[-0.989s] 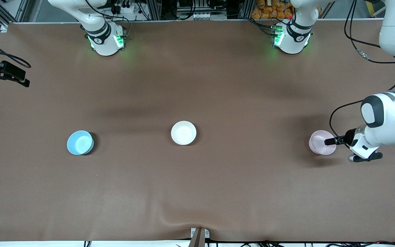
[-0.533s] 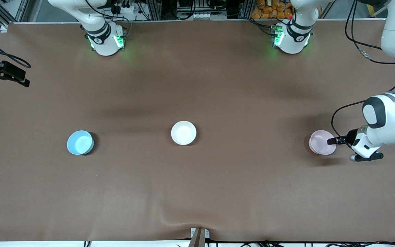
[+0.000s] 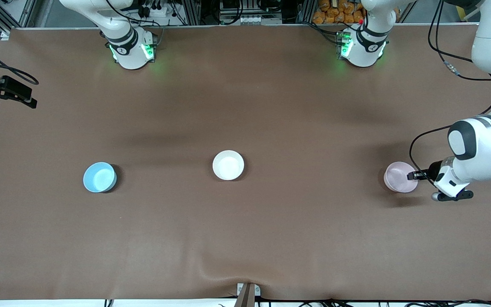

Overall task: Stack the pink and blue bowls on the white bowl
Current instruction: 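Close the left gripper on the pink bowl rim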

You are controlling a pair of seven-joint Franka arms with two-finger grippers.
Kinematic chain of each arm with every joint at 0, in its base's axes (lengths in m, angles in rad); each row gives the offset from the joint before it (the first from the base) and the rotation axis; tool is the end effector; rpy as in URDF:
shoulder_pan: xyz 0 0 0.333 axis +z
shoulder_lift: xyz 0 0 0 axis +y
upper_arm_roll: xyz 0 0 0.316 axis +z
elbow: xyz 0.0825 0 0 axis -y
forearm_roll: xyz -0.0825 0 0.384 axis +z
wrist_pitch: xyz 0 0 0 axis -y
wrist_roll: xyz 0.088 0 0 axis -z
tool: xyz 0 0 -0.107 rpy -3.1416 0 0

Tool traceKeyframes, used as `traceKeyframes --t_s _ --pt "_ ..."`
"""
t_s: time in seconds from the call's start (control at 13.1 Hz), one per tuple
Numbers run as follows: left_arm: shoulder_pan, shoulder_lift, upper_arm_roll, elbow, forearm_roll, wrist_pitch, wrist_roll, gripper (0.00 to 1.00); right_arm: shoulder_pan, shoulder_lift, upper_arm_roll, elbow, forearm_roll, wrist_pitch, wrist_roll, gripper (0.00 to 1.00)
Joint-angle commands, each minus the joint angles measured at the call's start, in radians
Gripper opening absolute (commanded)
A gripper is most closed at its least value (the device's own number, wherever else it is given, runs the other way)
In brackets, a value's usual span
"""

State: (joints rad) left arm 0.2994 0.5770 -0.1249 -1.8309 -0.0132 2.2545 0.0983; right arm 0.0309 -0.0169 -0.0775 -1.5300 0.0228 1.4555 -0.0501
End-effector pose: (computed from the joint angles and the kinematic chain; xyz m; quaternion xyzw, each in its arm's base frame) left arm 0.6208 0.1132 0.2063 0.9952 0.0499 -0.0685 0.0492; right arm 0.5370 -0.0228 0.6430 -0.9995 -0.0028 0.0282 0.0134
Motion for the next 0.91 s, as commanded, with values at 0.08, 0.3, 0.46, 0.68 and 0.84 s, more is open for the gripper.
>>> traceKeyframes --t_s 0.08,0.3,0.46,0.68,0.84 --pt "0.0 -0.003 -0.001 -0.013 -0.016 0.014 0.02 0.0 0.011 0.005 -0.007 0.01 0.002 -0.001 0.007 1.0" --pt "-0.006 -0.011 -0.004 -0.018 -0.017 0.007 0.006 0.0 0.011 0.005 -0.007 0.01 0.002 -0.001 0.007 1.0" --pt "-0.005 -0.012 -0.004 -0.018 -0.016 0.007 0.015 0.0 0.011 0.005 -0.007 0.01 0.002 -0.001 0.007 1.0" --pt "-0.008 -0.019 -0.005 -0.01 -0.016 0.004 0.014 0.0 0.011 0.005 -0.007 0.01 0.002 0.0 0.007 1.0" --pt "-0.005 -0.031 -0.027 -0.007 -0.016 0.002 -0.002 0.0 0.011 0.006 -0.007 0.01 0.002 -0.001 0.007 1.0"
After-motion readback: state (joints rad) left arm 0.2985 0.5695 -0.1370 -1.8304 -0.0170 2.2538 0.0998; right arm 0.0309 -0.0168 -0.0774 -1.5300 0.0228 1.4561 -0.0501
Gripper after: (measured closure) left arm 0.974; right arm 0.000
